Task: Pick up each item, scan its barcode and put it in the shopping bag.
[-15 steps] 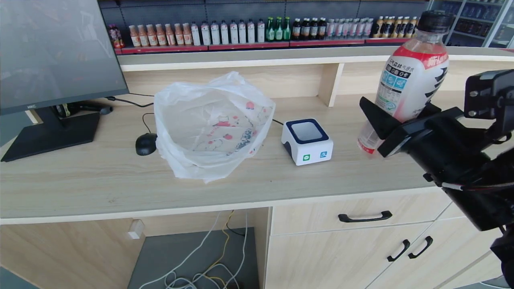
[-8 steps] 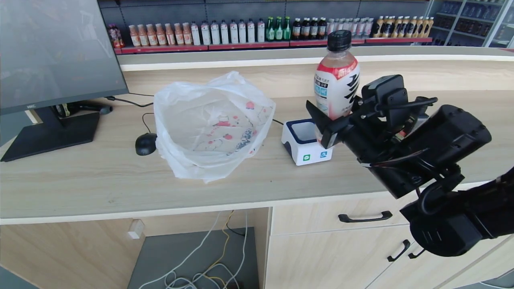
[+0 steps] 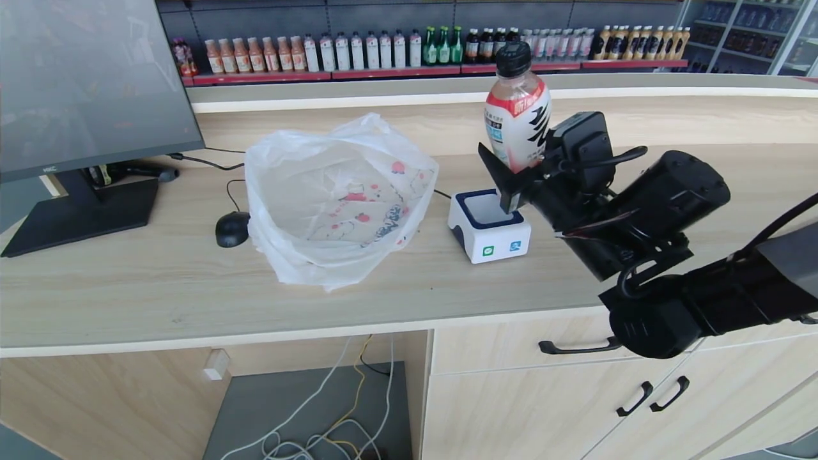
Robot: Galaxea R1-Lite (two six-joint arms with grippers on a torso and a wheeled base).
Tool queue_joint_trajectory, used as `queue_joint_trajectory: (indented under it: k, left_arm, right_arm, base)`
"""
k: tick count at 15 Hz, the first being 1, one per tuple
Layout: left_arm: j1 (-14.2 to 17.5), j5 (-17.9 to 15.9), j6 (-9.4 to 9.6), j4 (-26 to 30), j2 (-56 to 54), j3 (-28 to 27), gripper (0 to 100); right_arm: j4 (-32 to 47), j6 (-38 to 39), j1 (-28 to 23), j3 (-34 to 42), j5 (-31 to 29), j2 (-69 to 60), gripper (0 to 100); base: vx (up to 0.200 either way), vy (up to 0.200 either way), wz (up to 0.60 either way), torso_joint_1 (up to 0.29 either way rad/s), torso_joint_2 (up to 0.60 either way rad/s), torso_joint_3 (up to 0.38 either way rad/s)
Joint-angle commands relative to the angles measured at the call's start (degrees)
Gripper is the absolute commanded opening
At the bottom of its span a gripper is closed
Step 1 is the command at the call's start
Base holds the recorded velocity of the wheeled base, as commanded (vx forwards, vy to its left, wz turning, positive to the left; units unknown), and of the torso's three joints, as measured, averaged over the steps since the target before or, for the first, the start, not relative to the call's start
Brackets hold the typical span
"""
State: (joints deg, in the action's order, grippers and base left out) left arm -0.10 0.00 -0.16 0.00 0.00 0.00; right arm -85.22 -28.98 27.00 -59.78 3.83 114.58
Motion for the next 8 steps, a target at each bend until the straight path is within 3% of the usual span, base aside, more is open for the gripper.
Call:
queue_joint_trajectory:
  k: [1, 8]
  left_arm:
    - [0.01, 0.0, -0.02, 0.0, 0.0, 0.0, 100]
    - [0.01, 0.0, -0.02, 0.0, 0.0, 0.0, 100]
  right_arm:
    - [0.06, -0.73, -1.51, -2.8, 0.57, 2.14, 0]
    - [-0.12, -9.69, -8.9, -6.66, 17.53, 4.34, 0]
  base:
    - [0.0, 0.0, 0.0, 0.0, 0.0, 0.0]
    - [0.0, 0.0, 0.0, 0.0, 0.0, 0.0]
